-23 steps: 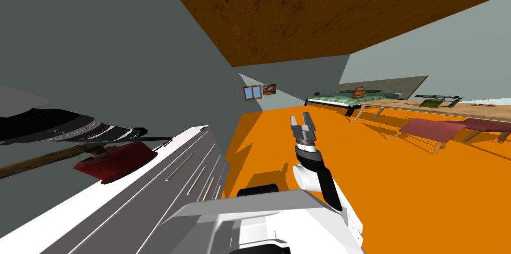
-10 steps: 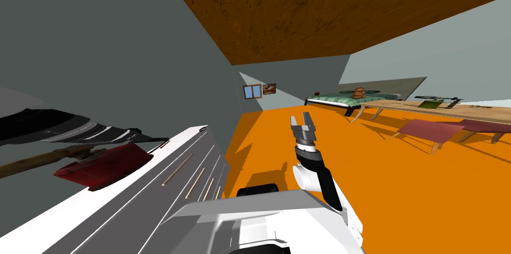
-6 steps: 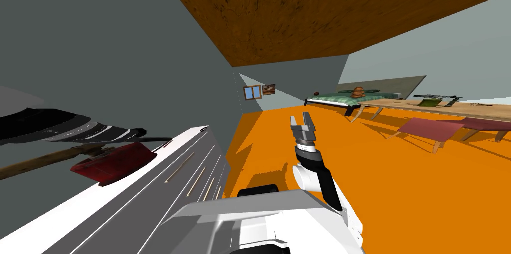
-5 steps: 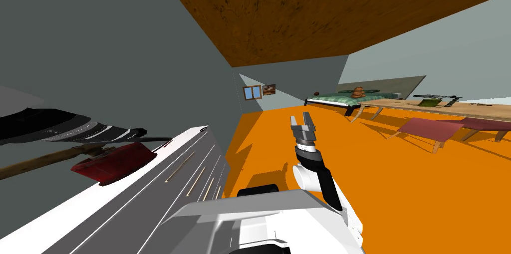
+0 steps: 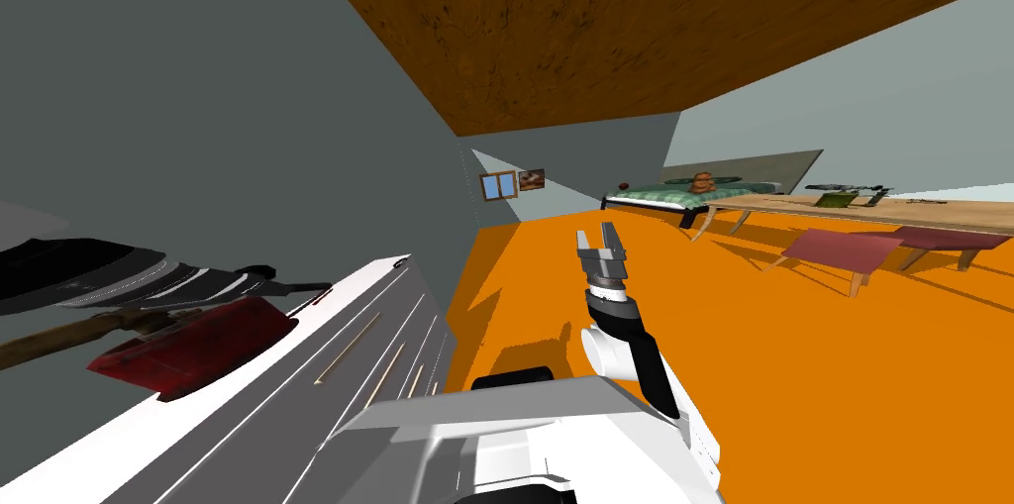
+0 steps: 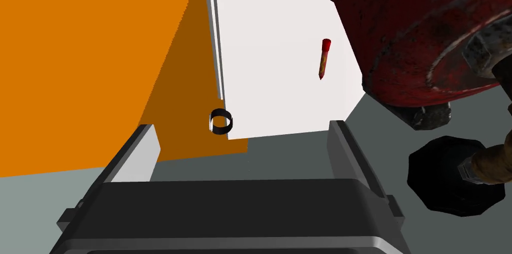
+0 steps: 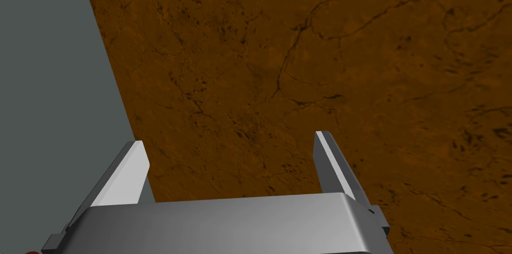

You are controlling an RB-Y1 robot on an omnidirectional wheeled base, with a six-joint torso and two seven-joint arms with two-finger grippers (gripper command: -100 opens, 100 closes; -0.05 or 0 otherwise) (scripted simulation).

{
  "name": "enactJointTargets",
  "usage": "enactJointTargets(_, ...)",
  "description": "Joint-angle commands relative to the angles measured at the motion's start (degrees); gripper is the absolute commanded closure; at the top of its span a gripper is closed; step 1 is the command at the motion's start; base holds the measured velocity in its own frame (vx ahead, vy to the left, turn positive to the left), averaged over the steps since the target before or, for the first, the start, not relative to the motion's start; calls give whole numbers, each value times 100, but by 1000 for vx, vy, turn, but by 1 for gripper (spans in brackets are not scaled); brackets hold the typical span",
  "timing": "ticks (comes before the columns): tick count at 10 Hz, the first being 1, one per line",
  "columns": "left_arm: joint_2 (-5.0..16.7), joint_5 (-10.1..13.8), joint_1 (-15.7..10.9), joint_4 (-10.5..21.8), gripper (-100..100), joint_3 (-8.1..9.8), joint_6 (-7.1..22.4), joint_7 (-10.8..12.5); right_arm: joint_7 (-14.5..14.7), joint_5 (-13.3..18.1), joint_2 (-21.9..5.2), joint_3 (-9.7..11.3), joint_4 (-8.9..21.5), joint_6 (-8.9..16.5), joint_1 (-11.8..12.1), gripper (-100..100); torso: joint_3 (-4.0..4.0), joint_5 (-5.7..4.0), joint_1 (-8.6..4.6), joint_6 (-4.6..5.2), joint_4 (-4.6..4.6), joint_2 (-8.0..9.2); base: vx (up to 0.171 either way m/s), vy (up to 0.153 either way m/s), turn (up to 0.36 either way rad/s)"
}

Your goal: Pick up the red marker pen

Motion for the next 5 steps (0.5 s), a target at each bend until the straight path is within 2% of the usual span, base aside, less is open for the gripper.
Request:
enactJointTargets(1, -94, -32, 164, 121, -100, 104, -74, 14, 0, 0, 0, 0, 0, 0, 0, 0, 0, 0, 0, 0, 0, 0, 78, 98, -15)
enactJointTargets(3, -318, -107, 280, 33, -100, 43, -88, -21, 0, 0, 0, 0, 0, 0, -1, 0, 7, -2, -7, 2, 2, 11, 102, 112, -78)
enactJointTargets(4, -254, -89, 280, 95, -100, 96, -107, 9, 0, 0, 0, 0, 0, 0, 0, 0, 3, -1, -3, 1, 1, 4, 54, 54, -15)
enactJointTargets(5, -263, -93, 287, 96, 0, 96, -115, 9, 0, 0, 1, 1, 0, 0, -1, 0, 9, -6, -27, 1, 3, 18, 8, 11, -1)
